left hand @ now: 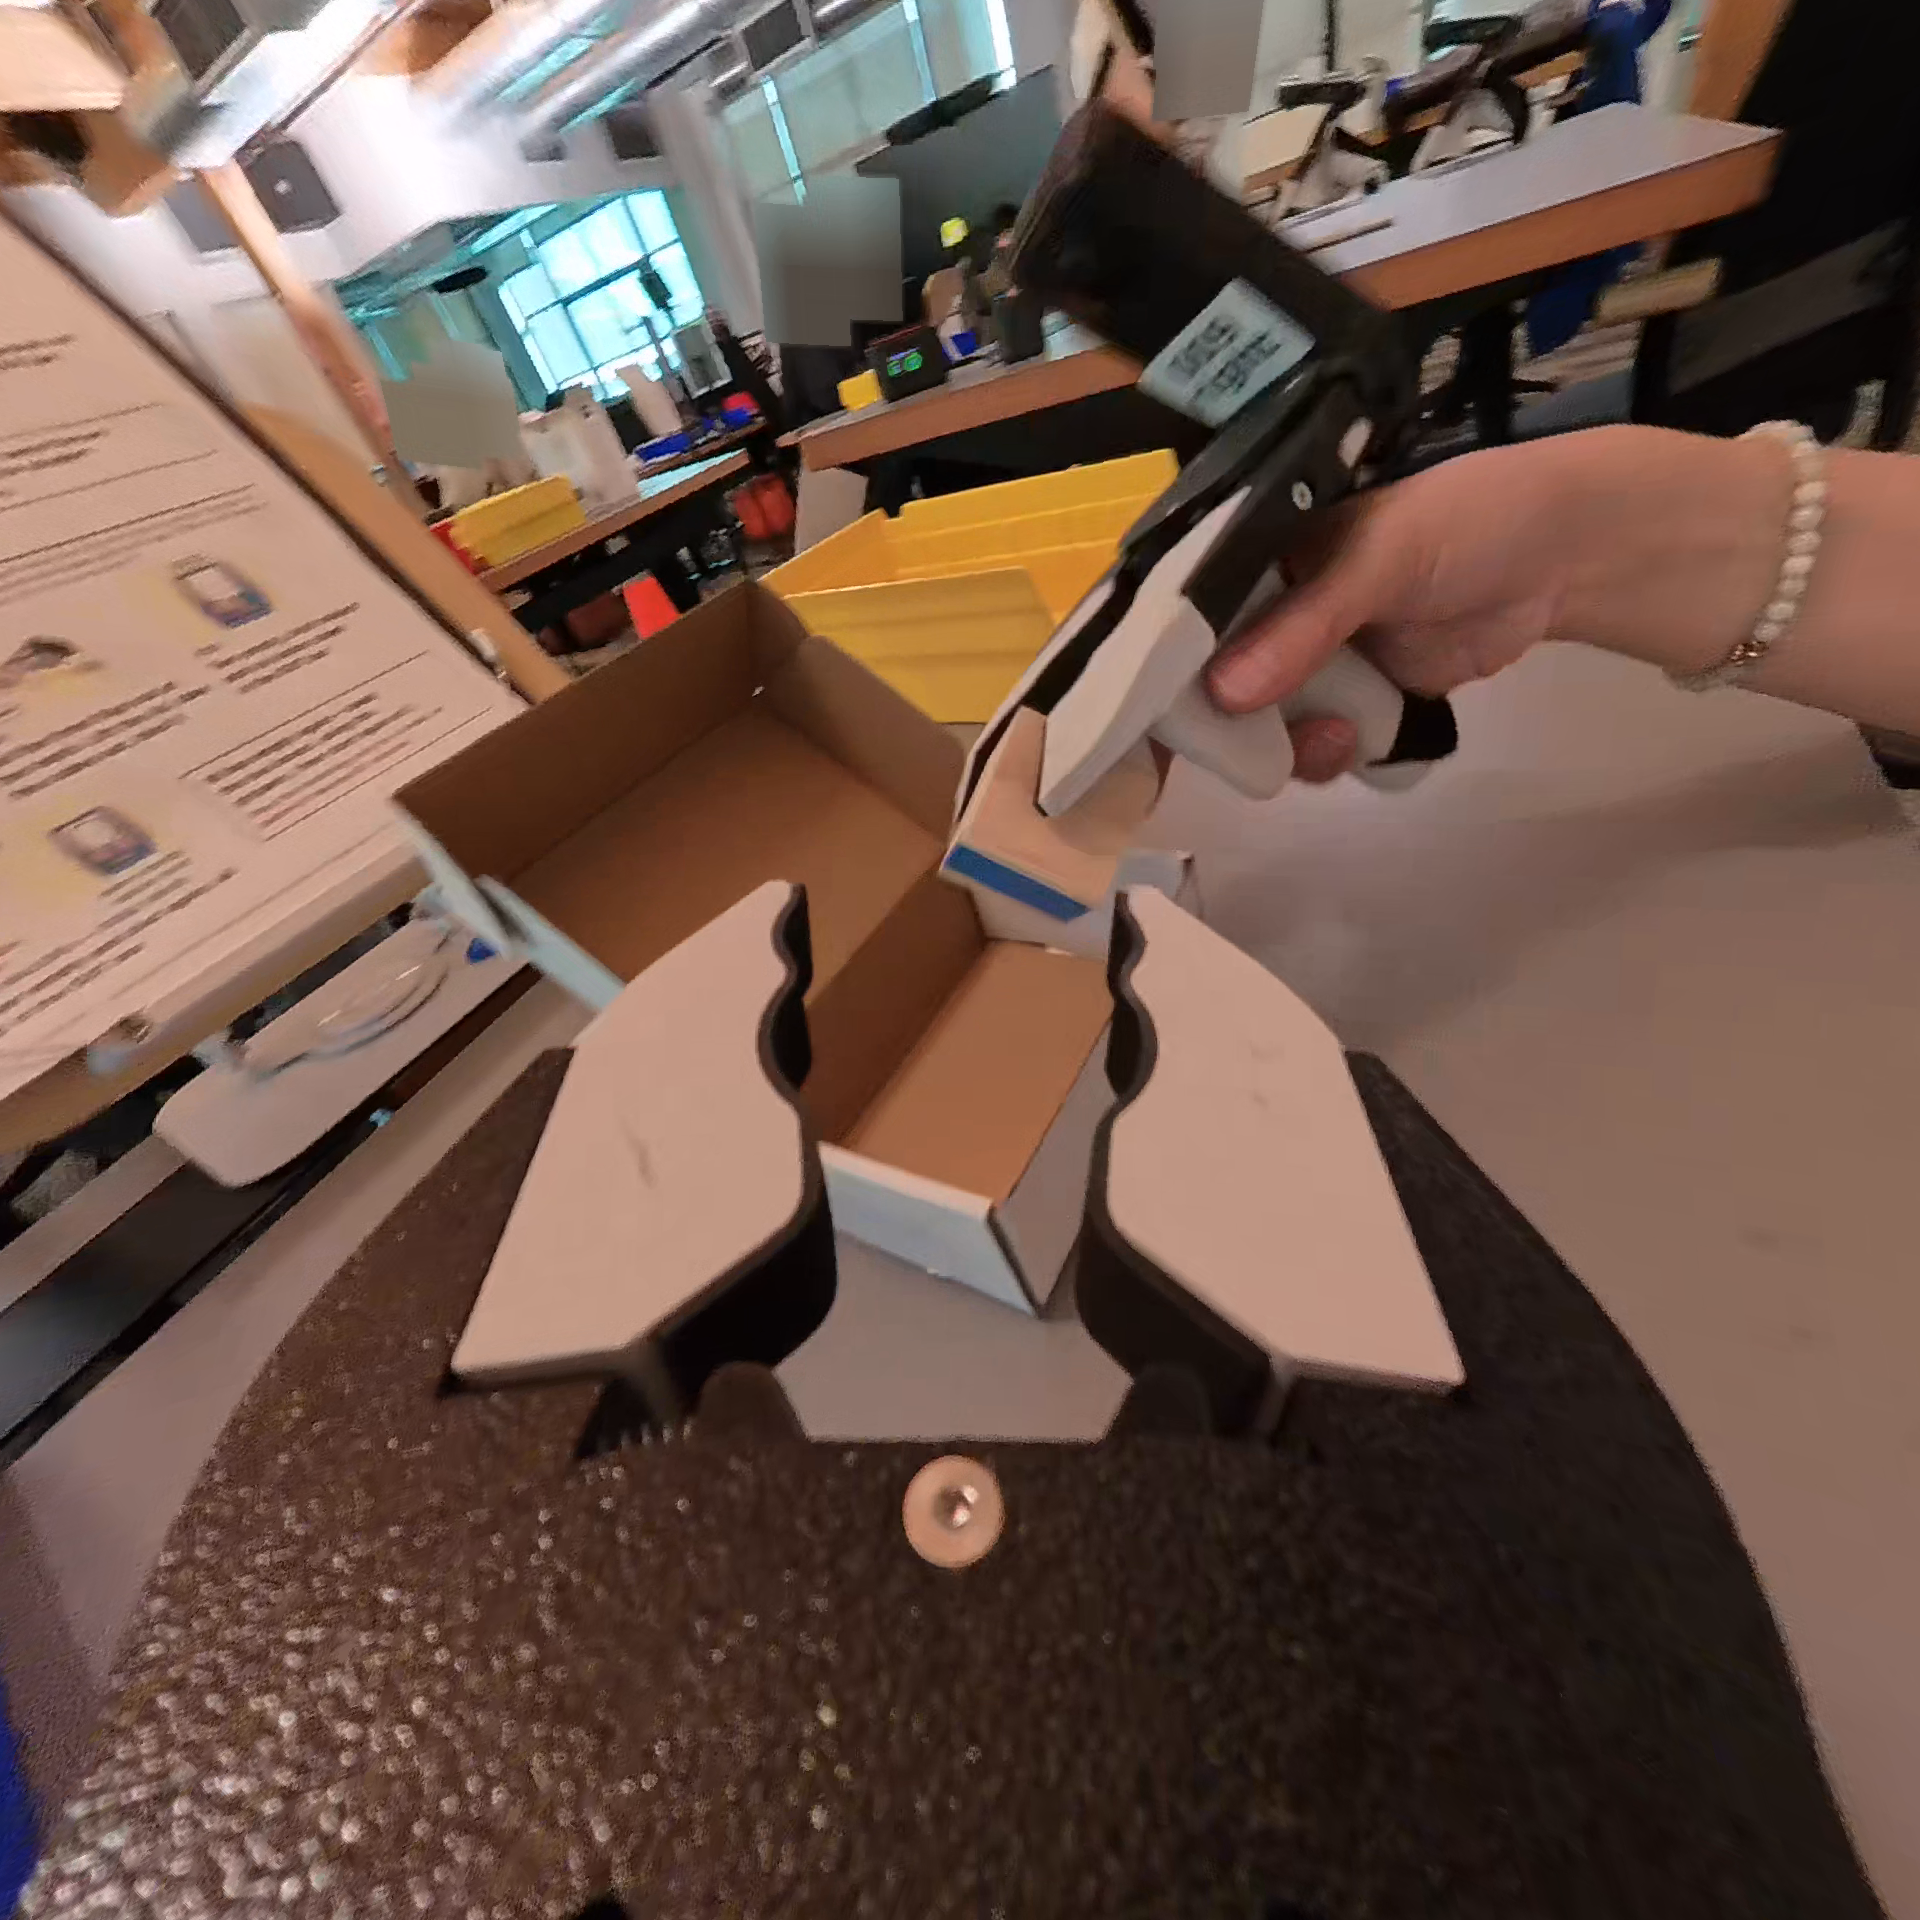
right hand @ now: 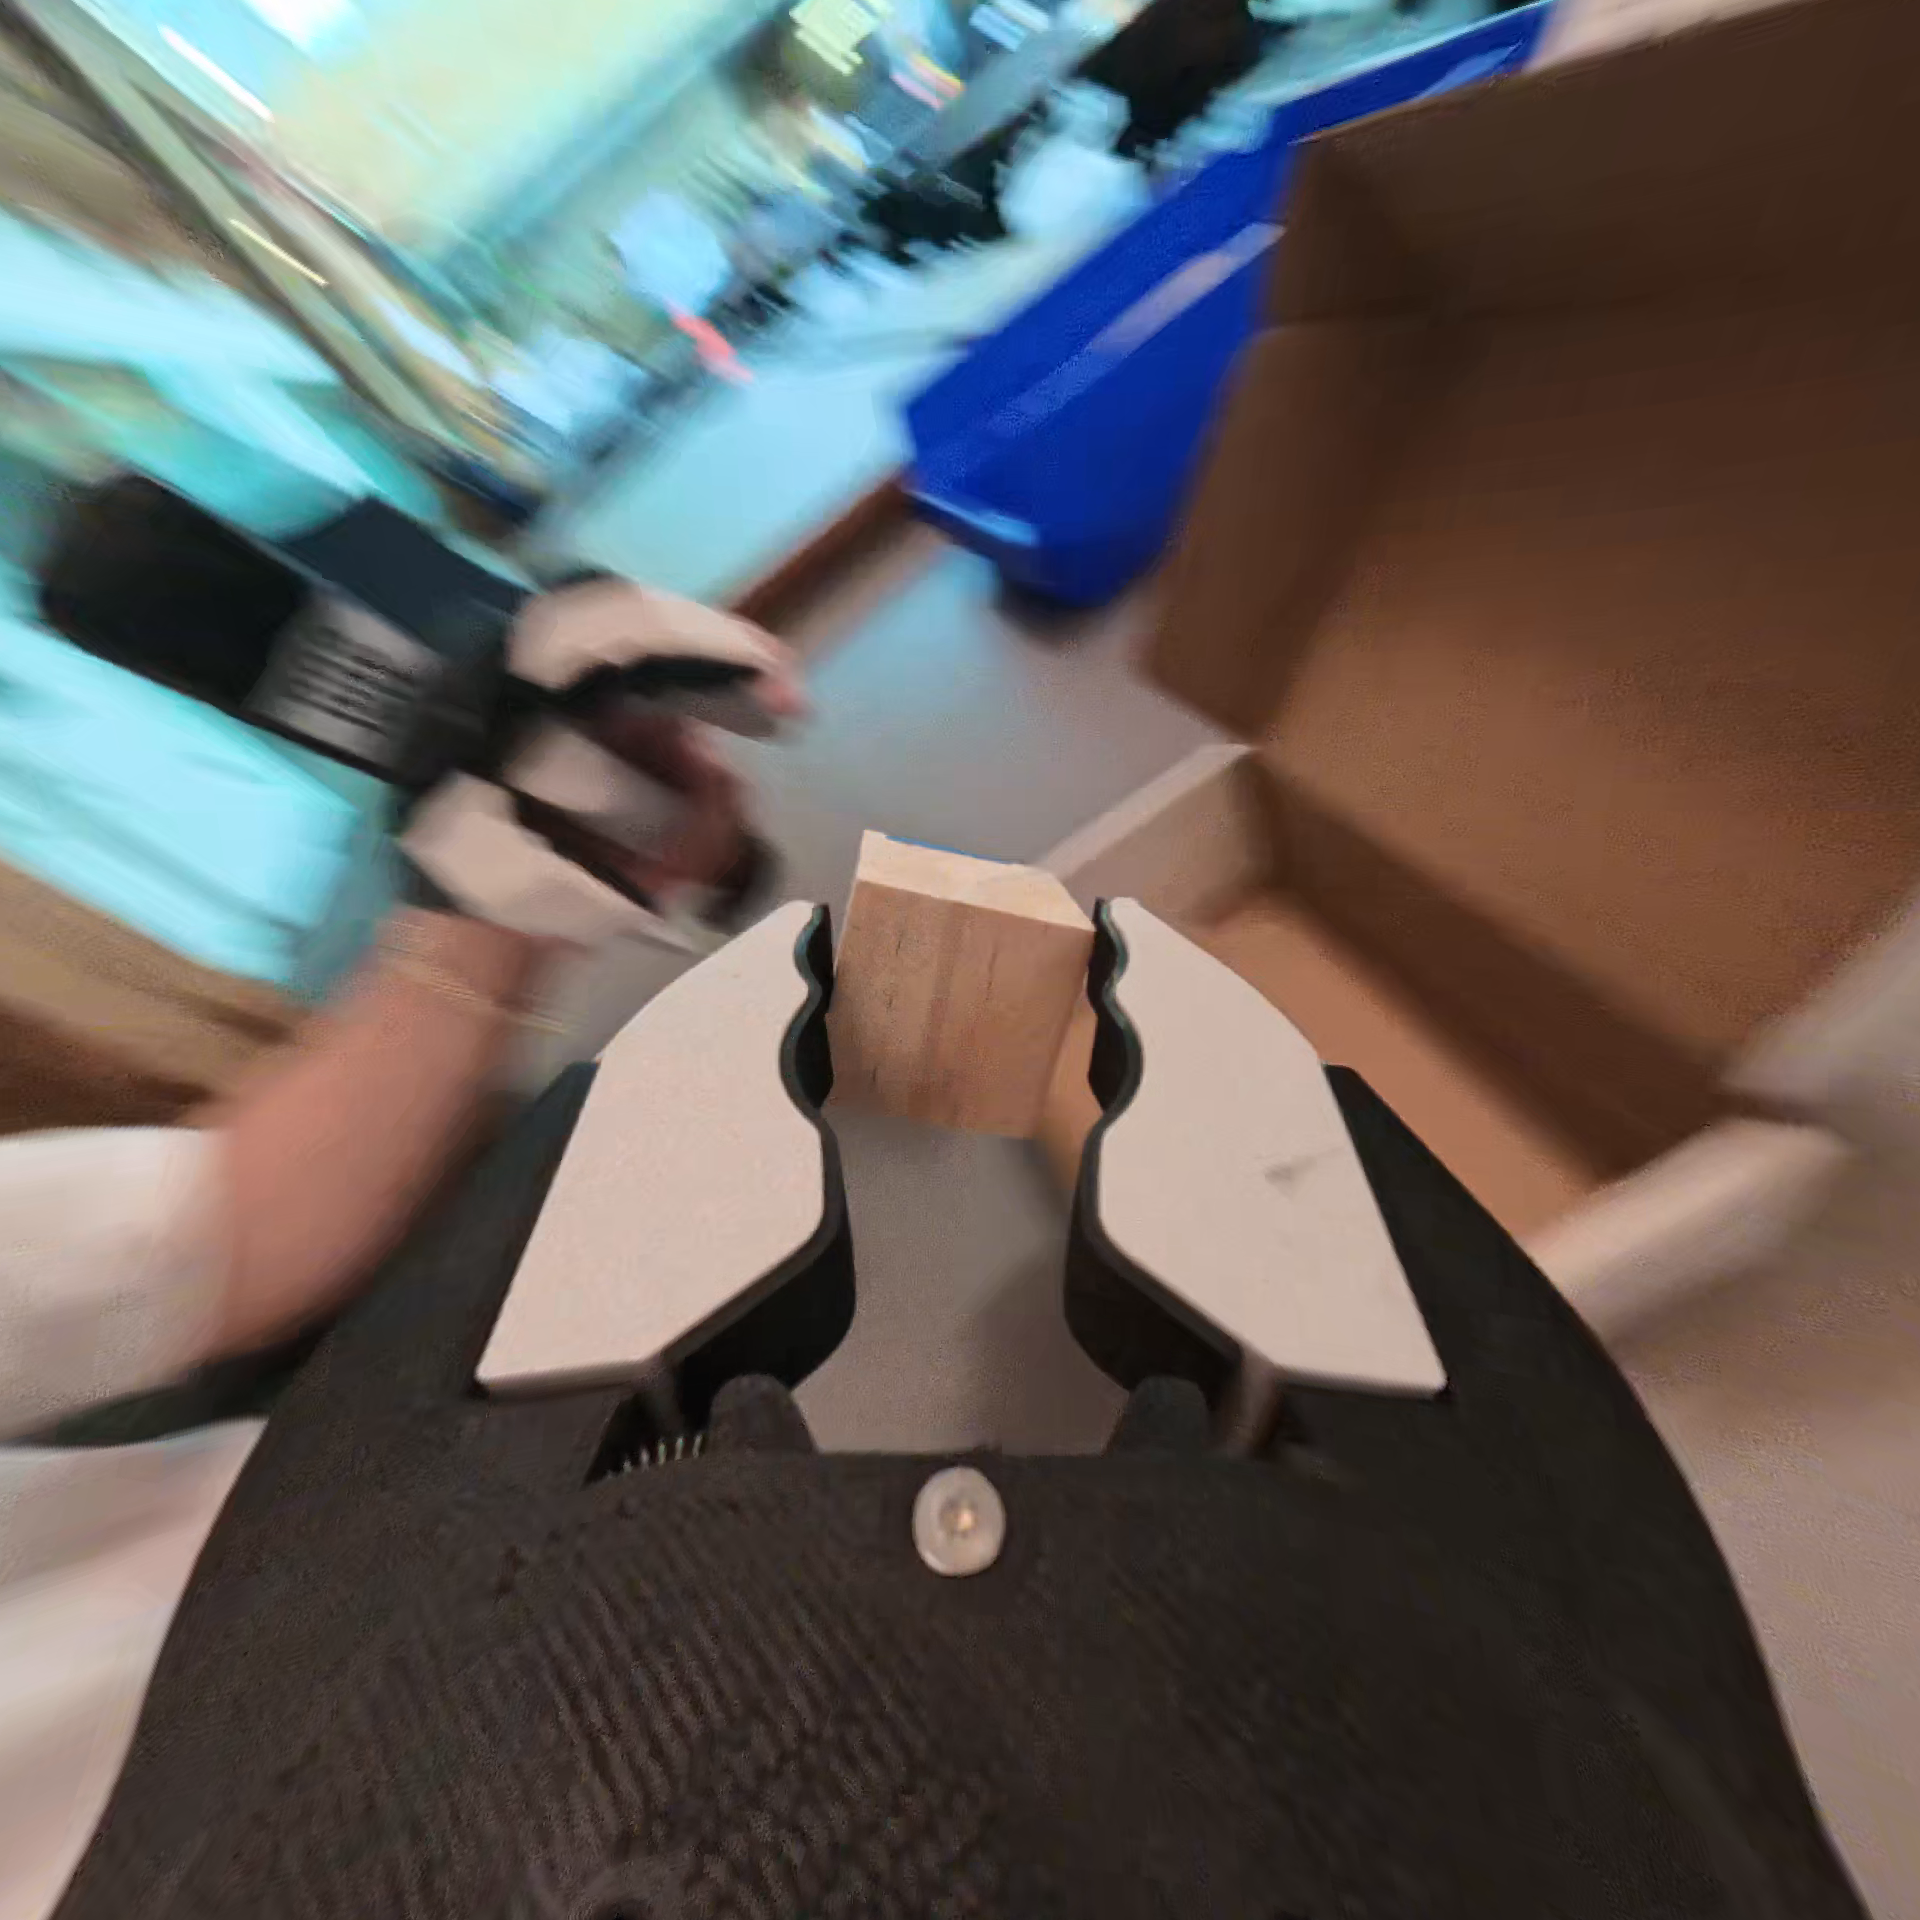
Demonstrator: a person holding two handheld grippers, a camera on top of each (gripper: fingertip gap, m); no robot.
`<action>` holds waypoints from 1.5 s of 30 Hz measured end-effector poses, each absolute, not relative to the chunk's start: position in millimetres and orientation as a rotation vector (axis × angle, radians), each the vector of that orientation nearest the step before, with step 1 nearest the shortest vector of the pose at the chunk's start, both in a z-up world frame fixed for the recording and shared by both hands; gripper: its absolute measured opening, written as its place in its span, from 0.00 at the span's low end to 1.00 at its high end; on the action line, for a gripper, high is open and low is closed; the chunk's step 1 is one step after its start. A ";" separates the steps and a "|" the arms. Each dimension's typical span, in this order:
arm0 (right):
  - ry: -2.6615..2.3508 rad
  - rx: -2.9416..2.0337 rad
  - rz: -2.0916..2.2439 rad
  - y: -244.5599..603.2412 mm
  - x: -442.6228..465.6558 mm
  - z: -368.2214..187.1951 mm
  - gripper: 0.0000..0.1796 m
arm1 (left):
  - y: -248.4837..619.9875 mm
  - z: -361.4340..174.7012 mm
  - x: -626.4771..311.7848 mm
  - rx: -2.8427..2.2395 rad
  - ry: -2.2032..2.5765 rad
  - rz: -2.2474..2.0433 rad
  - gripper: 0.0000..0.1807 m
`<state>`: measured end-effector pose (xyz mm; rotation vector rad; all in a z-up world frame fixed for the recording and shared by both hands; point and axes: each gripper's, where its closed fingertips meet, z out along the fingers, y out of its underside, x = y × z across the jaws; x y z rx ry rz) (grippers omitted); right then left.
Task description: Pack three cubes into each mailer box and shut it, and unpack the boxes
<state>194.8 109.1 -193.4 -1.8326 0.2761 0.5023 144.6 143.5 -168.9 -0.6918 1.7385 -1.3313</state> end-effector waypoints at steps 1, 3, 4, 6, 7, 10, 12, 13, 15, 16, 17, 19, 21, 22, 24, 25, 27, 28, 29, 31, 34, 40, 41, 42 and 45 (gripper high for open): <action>0.254 -1.948 0.283 103.9 214.5 -202.5 0.26 | 150.0 -168.2 144.0 -0.720 1.730 -1.330 0.28; 0.217 -2.120 0.024 96.3 238.5 -211.5 0.26 | 163.0 -166.8 144.4 -0.780 1.697 -1.332 0.27; 0.185 -2.176 -0.036 97.2 242.7 -212.7 0.26 | 168.3 -167.1 144.9 -0.805 1.684 -1.334 0.26; 0.119 -2.307 -0.123 101.2 247.5 -220.7 0.26 | 175.7 -169.0 144.9 -0.852 1.672 -1.347 0.24; 0.091 -2.366 -0.165 104.1 249.9 -225.2 0.26 | 178.8 -170.3 144.9 -0.876 1.669 -1.349 0.24; 0.021 -2.513 -0.282 111.8 258.4 -240.9 0.26 | 188.9 -177.1 143.7 -0.925 1.684 -1.310 0.24; -0.025 -2.627 -0.288 110.7 259.3 -257.5 0.26 | 196.3 -181.9 141.2 -0.950 1.697 -1.275 0.23; -0.037 -2.665 -0.294 110.4 260.3 -264.0 0.26 | 199.9 -183.8 139.6 -0.962 1.701 -1.261 0.22; -0.064 -2.723 -0.297 109.4 262.0 -275.5 0.26 | 208.5 -186.7 137.4 -0.992 1.695 -1.247 0.22; -0.075 -2.757 -0.276 107.5 261.2 -281.6 0.26 | 213.4 -187.6 136.7 -1.011 1.685 -1.245 0.22; -0.086 -2.783 -0.247 105.9 260.1 -287.6 0.26 | 217.4 -187.9 136.0 -1.030 1.675 -1.254 0.22; -0.086 -2.799 -0.255 104.7 263.9 -293.9 0.26 | 224.1 -187.3 134.6 -1.061 1.650 -1.285 0.22; -0.086 -2.798 -0.241 104.0 263.7 -293.6 0.26 | 231.5 -187.5 133.8 -1.091 1.622 -1.306 0.21; -0.099 -2.803 -0.239 103.0 263.2 -293.6 0.26 | 235.2 -188.3 133.1 -1.107 1.612 -1.311 0.21; -0.129 -2.803 -0.254 100.5 261.6 -292.5 0.26 | 244.0 -189.5 131.3 -1.141 1.593 -1.309 0.21; -0.141 -2.786 -0.254 100.3 259.5 -290.4 0.27 | 249.9 -189.5 130.0 -1.157 1.581 -1.299 0.21; -0.146 -2.736 -0.260 97.6 255.4 -281.8 0.34 | 266.8 -188.1 126.7 -1.200 1.543 -1.268 0.21; -0.150 -2.703 -0.267 95.3 253.2 -275.0 0.36 | 278.3 -186.9 125.1 -1.231 1.519 -1.247 0.21; -0.155 -2.667 -0.278 92.3 250.5 -267.0 0.38 | 292.9 -185.6 124.0 -1.273 1.488 -1.217 0.21; -0.157 -2.574 -0.292 86.2 243.6 -249.3 0.40 | 330.8 -184.6 124.0 -1.406 1.406 -1.134 0.20; -0.168 -2.436 -0.290 74.2 228.9 -227.3 0.44 | 394.1 -197.9 130.2 -1.671 1.382 -0.945 0.20; -0.116 -2.245 -0.279 48.7 200.0 -220.2 0.47 | 473.7 -212.3 188.4 -1.698 1.717 -0.629 0.21; -0.104 -2.232 -0.281 44.9 197.3 -223.6 0.47 | 481.5 -216.7 199.4 -1.668 1.790 -0.572 0.22; -0.087 -2.229 -0.278 40.8 195.3 -228.0 0.48 | 487.1 -222.8 209.1 -1.645 1.864 -0.521 0.21; -0.025 -2.209 -0.242 31.4 192.2 -240.5 0.49 | 493.3 -247.8 227.0 -1.596 2.088 -0.389 0.21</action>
